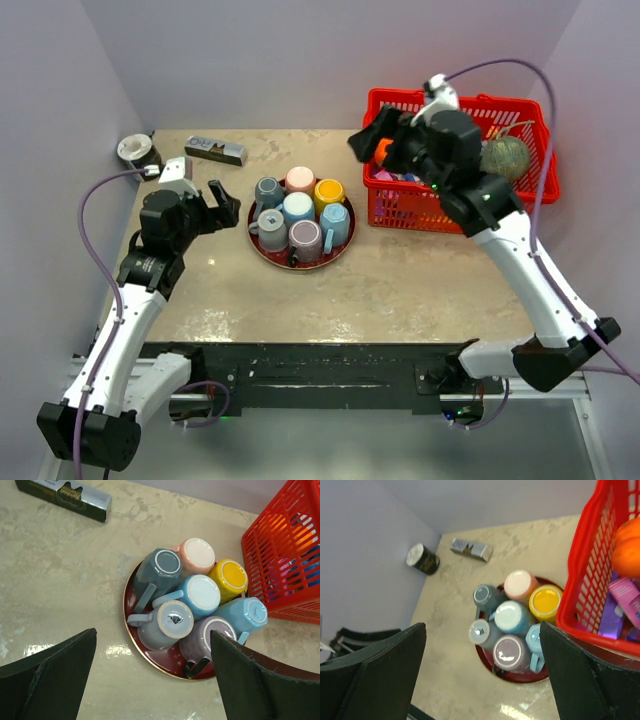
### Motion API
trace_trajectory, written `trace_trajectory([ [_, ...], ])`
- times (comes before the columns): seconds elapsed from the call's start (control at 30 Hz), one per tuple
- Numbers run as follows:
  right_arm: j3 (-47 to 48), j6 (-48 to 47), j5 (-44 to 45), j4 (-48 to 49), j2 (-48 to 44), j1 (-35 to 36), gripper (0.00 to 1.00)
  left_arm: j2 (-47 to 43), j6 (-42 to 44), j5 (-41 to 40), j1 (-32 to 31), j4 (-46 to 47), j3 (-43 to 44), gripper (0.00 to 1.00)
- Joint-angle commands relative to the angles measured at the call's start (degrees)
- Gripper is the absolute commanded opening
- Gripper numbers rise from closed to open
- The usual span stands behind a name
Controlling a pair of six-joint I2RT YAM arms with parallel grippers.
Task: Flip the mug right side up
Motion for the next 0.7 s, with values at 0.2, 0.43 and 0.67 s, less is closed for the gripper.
trace_trajectory([
  [0.2,-2.93,0.75,31.17,-3.63,11.44,31.19,0.99,-4.92,-5.71,-7.72,0.07,-0.38,-2.70,0.99],
  [0.43,-2.77,19.45,41.64,-9.51,22.07,38.79,0.95,-8.79,-4.49,-9.83,0.07,-2.85,-3.41,0.99],
  [0.67,5.59,38.80,46.83,-23.32,32.81,38.61,0.89,-10.99,-8.51,-12.79,-0.02,-10.82,-1.57,0.99],
])
